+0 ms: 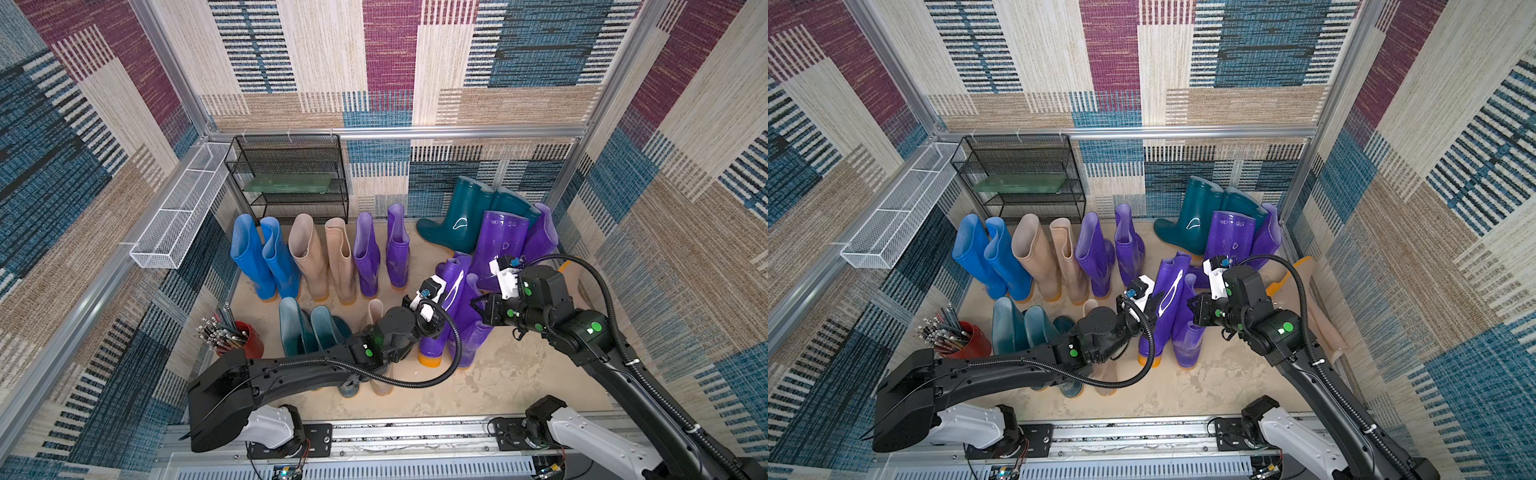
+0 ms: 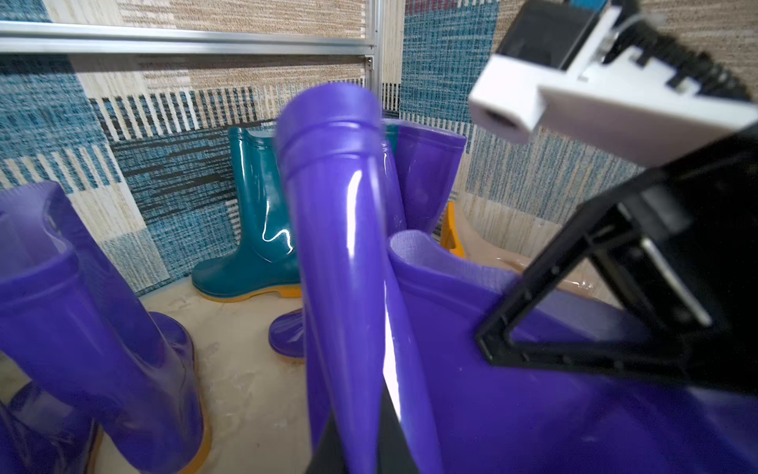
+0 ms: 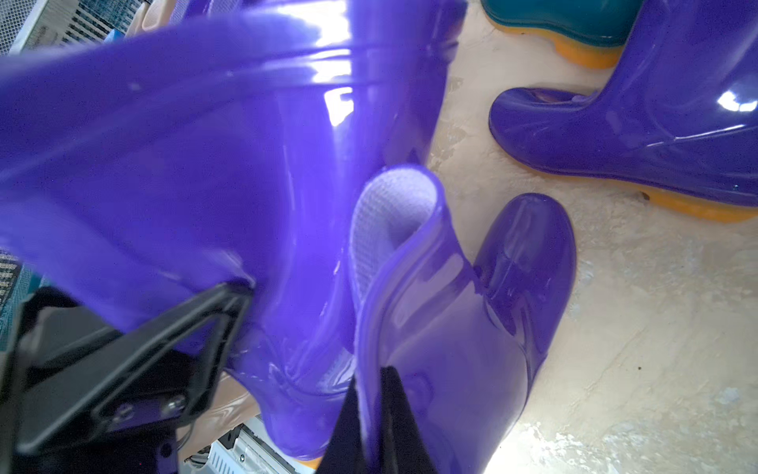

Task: Match and arrange rain boots in pairs
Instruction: Pick up the rain boot at the center of the board.

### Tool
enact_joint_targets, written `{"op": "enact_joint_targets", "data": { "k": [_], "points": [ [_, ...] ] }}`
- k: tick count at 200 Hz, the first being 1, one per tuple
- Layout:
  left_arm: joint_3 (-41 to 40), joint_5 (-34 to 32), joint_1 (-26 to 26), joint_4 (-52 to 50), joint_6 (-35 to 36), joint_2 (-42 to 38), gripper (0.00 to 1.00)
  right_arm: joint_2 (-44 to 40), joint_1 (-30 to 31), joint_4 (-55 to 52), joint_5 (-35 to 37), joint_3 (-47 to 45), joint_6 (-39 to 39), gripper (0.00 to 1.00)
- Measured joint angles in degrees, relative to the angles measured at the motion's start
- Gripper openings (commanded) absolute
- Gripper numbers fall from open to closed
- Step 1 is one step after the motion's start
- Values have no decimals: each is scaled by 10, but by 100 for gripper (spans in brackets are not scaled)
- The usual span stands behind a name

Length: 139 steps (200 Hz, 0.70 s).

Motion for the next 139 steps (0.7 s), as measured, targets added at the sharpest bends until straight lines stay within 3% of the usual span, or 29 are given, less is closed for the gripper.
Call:
{"op": "enact_joint_targets", "data": {
  "k": [48,62,71,83,99,118,139],
  "points": [
    [-96,-3,-50,169,-25,37,0,1,-27,-4,-26,-21,-9,1],
    [-100,-8,-68,185,-25,42,0,-5,-40,-3,-41,-27,-13,14],
    [-101,-14,-79,186,-25,43,0,-10,-43,-3,-45,-29,-14,30],
    [-105,-15,-93,186,-25,42,17,-16,-46,-5,-45,-29,-16,53],
    [-107,-14,-102,183,-25,38,25,-19,-50,-9,-45,-28,-26,54],
    [-104,-14,-106,170,-25,30,43,-18,-54,-13,-45,-21,-30,63],
    [-103,-15,-106,150,-24,19,62,-11,-57,-13,-44,-4,-35,65]
  ]
}}
